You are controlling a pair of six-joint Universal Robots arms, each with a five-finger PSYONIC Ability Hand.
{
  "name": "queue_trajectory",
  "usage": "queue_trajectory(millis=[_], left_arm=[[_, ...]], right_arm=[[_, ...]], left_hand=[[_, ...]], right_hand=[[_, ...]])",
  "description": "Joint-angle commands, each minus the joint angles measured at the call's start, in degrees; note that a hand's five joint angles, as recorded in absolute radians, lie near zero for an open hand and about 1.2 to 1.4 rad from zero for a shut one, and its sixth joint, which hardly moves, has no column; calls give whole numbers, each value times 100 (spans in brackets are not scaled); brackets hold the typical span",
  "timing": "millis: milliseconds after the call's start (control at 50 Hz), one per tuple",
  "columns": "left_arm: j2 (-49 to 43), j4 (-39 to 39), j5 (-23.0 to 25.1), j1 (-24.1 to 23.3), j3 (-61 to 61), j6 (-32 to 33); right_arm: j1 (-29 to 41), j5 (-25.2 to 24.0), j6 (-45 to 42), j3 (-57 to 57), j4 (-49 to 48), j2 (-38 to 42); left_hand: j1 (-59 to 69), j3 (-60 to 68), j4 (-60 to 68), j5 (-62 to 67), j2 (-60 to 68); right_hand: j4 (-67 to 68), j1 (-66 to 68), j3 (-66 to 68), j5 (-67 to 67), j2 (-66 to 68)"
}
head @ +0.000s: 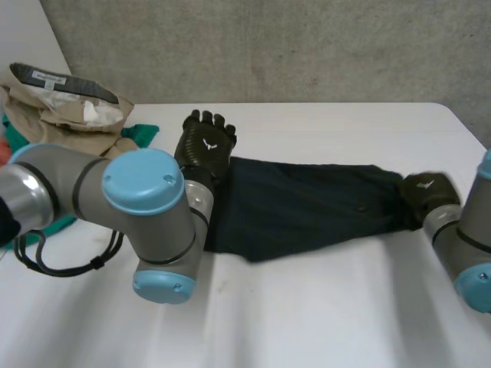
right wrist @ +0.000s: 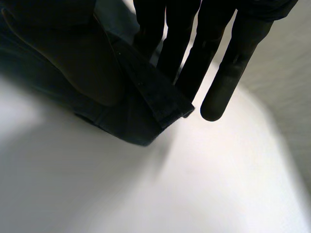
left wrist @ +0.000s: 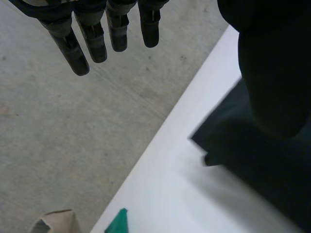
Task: Fold the laundry.
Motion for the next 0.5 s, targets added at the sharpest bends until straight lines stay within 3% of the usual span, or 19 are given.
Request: queue_trajectory(millis=[20,100,120,260,360,380,400,440,500], left_arm=[[479,10,0,7,-177,-14],[664,1,-9,33,-308,-84],[734,1,-9,51,-378,-154],[1015,1,-9,279,-809,-479],[1086,1,0,297,-1012,-532],[1086,1,0,297,-1021,-532],[1086,1,0,288,-1021,-532],[1095,27,0,271,-1003,-541],[1095,36,0,253,-898,-576]], right_arm=[[-6,375,-1939,263,-835,-563],[608,33,-2529,167,-1239,-564],[1071,-308,-2582,88,-1475,-537],[2374,-2022,-2688,262,-2092,-99],[2640,-2332,-2977,342,-2005,306],[2622,-2367,-2978,351,-1978,324],[2587,-2420,-2926,360,-1952,324],[2605,-2482,-2785,386,-1969,298],[2474,-2465,-2128,395,-1961,-52]], left_hand=[[-139,-182,-153,-270,-159],[-139,-182,-153,-270,-159],[-139,-182,-153,-270,-159],[-139,-182,-153,-270,-159],[-139,-182,-153,-270,-159],[-139,-182,-153,-270,-159],[-139,-182,-153,-270,-159],[-139,-182,-153,-270,-159],[-139,-182,-153,-270,-159]], right_hand=[[1156,1701,1306,1526,1304],[1156,1701,1306,1526,1304],[1156,1701,1306,1526,1304],[1156,1701,1306,1526,1304],[1156,1701,1306,1526,1304],[180,724,330,550,327],[-2978,-2433,-2827,-2607,-2830],[-5844,-5299,-5694,-5474,-5696],[-5844,-5299,-5694,-5474,-5696]])
